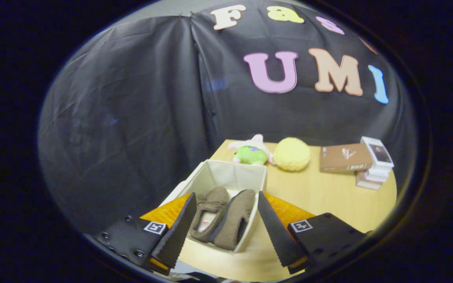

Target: Open the storage box then place both shoes into the box .Put the left shoe in first, then the right shoe, with the right side of both shoes facing outward in a uniform manner.

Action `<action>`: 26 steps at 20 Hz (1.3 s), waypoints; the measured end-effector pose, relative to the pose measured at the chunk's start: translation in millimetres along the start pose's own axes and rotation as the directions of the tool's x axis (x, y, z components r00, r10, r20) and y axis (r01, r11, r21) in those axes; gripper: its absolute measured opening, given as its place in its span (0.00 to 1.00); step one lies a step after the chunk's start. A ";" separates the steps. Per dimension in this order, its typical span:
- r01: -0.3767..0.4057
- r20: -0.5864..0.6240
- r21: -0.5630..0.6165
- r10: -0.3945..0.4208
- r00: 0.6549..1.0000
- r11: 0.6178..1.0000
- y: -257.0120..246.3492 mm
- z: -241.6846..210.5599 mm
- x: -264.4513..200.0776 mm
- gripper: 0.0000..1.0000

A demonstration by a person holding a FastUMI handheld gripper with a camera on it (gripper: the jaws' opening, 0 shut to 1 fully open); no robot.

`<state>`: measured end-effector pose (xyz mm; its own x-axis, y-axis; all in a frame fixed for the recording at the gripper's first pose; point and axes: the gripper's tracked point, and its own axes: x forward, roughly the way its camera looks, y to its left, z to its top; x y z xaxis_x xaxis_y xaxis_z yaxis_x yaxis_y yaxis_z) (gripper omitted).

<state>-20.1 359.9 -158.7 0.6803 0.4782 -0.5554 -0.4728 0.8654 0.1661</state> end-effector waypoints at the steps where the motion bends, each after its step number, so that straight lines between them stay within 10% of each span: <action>1: 0.017 0.041 -0.027 -0.015 0.999 0.999 -12.8 6.7 -13.7 0.98; 17: 0.376 0.386 0.054 -0.367 0.846 0.925 -208.2 45.8 -167.7 0.98; 26: 0.443 0.406 0.104 -0.445 0.798 0.890 -246.5 55.8 -182.3 0.98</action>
<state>3.8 67.7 -53.0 0.9807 0.0577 -0.1867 -0.0613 0.9980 -0.0137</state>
